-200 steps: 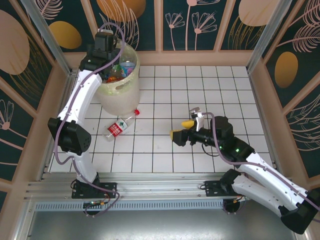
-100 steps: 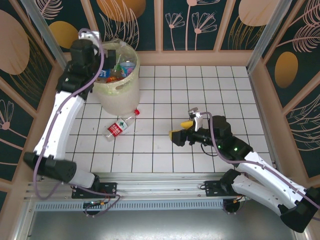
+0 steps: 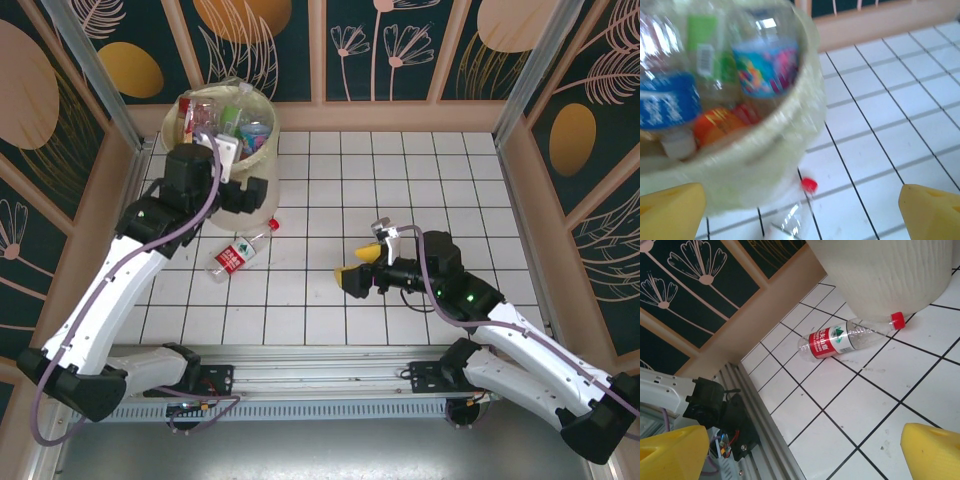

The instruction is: Put the plastic bottles in the bin

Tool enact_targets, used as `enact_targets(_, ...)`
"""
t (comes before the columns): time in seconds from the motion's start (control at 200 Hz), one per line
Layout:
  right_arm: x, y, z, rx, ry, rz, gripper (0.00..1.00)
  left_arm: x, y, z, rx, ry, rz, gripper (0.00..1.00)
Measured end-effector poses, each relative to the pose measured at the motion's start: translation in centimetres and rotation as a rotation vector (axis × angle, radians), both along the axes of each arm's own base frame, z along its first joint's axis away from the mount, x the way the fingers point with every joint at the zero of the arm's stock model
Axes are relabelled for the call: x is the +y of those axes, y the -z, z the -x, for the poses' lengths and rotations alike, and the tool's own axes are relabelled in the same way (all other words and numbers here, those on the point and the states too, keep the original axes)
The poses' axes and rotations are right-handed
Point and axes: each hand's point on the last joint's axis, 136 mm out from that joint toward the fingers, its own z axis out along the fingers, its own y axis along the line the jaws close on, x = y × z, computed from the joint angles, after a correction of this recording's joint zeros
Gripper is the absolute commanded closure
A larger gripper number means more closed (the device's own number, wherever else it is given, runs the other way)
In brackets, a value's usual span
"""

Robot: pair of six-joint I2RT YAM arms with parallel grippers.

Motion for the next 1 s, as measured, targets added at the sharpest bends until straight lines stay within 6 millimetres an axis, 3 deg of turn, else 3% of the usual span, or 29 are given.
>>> enact_targets(0.21, 0.0, -0.1, 0.1, -0.002, -0.007, -0.002, 0.01, -1.9, 5.3, 2.6, 0.133, 0.053, -0.06, 0.02)
enact_targets(0.34, 0.0, -0.3, 0.3, -0.007, -0.009, -0.009, 0.01, -3.0, 9.0, 3.3, 0.206, 0.067, -0.147, 0.01)
enact_targets(0.696, -0.6, -1.0, 0.8, -0.033, -0.009, -0.033, 0.01, -0.2, 19.6, 3.0, 0.399, -0.015, -0.444, 0.02)
enact_targets(1.001, -0.7, -1.0, 0.9, -0.034, -0.008, -0.034, 0.01, 1.0, 23.1, 2.4, 0.447, -0.027, -0.595, 0.01)
